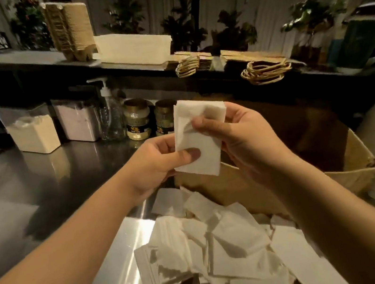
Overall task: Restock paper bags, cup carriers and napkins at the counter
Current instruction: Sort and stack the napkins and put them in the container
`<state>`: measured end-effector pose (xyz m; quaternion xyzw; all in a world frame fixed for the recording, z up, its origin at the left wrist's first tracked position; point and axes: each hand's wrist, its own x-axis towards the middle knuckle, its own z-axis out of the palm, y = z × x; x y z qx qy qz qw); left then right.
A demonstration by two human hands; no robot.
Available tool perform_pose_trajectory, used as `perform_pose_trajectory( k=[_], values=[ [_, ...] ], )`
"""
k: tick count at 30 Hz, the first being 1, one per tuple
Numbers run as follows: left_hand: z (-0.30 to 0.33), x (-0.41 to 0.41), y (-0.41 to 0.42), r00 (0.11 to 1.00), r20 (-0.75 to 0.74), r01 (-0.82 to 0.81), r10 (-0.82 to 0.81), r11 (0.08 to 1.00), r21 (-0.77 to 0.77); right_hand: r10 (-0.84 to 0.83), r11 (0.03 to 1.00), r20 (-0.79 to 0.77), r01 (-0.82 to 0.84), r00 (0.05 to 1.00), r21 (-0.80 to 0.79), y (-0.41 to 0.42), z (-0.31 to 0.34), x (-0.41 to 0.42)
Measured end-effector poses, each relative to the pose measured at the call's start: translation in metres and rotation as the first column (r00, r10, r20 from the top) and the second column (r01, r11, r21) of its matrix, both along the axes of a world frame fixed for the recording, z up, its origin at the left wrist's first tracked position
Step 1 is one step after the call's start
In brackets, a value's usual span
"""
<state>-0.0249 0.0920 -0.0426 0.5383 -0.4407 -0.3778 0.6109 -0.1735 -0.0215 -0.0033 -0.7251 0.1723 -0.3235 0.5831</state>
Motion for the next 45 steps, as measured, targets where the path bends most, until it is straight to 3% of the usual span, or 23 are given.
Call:
perform_pose_trajectory(
  k=[10, 17, 20, 25, 32, 37, 42, 45],
  values=[
    [0.139, 0.082, -0.043, 0.991, 0.026, -0.131, 0.13, 0.991, 0.038, 0.084, 0.993, -0.107, -0.092, 0.991, -0.073, -0.06, 0.141, 0.088],
    [0.207, 0.147, -0.081, 0.991, -0.04, -0.128, 0.129, 0.991, 0.043, 0.035, 0.996, -0.082, -0.041, 0.996, -0.077, -0.105, 0.2, 0.158],
    [0.224, 0.177, -0.097, 0.985, 0.007, -0.173, 0.173, 0.982, 0.081, 0.02, 0.993, -0.072, -0.028, 0.997, -0.11, -0.123, 0.217, 0.188],
    [0.241, 0.227, -0.125, 0.987, -0.051, -0.147, 0.154, 0.981, 0.124, 0.011, 0.988, -0.088, -0.024, 0.996, -0.153, -0.151, 0.235, 0.233],
    [0.257, 0.289, -0.165, 0.936, 0.277, -0.272, 0.218, 0.946, 0.177, -0.095, 0.956, -0.137, 0.052, 0.986, -0.288, -0.186, 0.242, 0.291],
    [0.263, 0.317, -0.196, 0.903, 0.376, -0.298, 0.206, 0.932, 0.205, -0.184, 0.94, -0.159, 0.126, 0.97, -0.318, -0.213, 0.236, 0.319],
    [0.256, 0.332, -0.228, 0.907, 0.39, -0.295, 0.158, 0.9, 0.321, -0.283, 0.925, -0.229, 0.201, 0.931, -0.323, -0.239, 0.221, 0.342],
    [0.248, 0.337, -0.242, 0.937, 0.323, -0.271, 0.131, 0.857, 0.437, -0.311, 0.93, -0.32, 0.218, 0.895, -0.294, -0.254, 0.21, 0.353]
  ],
)
